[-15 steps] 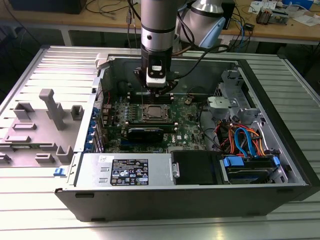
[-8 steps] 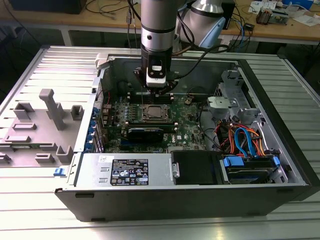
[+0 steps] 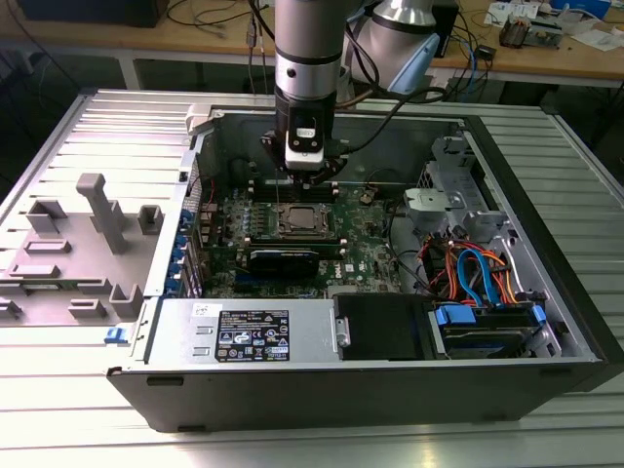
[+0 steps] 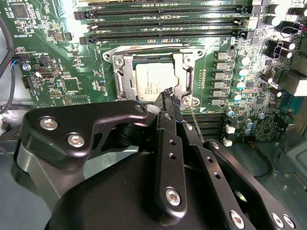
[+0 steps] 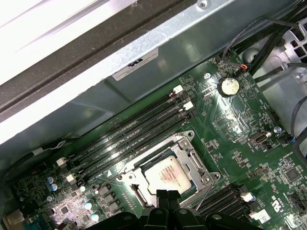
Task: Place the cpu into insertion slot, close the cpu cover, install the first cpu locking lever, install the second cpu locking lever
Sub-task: 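Install the first cpu locking lever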
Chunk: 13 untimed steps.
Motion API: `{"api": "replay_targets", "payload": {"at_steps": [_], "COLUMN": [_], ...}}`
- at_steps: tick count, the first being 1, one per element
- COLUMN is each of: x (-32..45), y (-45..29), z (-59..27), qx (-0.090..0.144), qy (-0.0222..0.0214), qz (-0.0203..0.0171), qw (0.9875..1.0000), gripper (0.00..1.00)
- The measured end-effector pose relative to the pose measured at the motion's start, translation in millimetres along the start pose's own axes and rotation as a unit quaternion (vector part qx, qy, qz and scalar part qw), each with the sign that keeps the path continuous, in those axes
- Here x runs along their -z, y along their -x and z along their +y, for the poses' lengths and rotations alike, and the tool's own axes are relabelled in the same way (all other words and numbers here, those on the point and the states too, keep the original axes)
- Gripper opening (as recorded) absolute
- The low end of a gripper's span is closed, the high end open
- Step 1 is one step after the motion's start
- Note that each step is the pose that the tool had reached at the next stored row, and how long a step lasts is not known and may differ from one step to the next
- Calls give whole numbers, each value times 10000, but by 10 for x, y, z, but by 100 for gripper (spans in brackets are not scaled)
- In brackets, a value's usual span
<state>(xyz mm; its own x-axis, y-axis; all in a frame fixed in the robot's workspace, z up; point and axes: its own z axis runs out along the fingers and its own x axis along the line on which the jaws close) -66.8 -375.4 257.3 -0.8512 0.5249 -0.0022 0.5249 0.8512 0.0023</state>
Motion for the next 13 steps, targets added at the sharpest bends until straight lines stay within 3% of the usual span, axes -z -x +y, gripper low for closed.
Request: {"api": "replay_targets", "payload": {"at_steps": [5, 8, 11, 13], "x": [0, 0, -1, -5], "y": [-8, -17, -19, -22], "z": [-5, -11, -12, -14], "qx": [30, 201, 516, 804], "qy": [0, 1, 1, 2], "qz": [0, 1, 1, 2], "qw": [10000, 9998, 9987, 9968], "gripper": [11, 11, 11, 11]}}
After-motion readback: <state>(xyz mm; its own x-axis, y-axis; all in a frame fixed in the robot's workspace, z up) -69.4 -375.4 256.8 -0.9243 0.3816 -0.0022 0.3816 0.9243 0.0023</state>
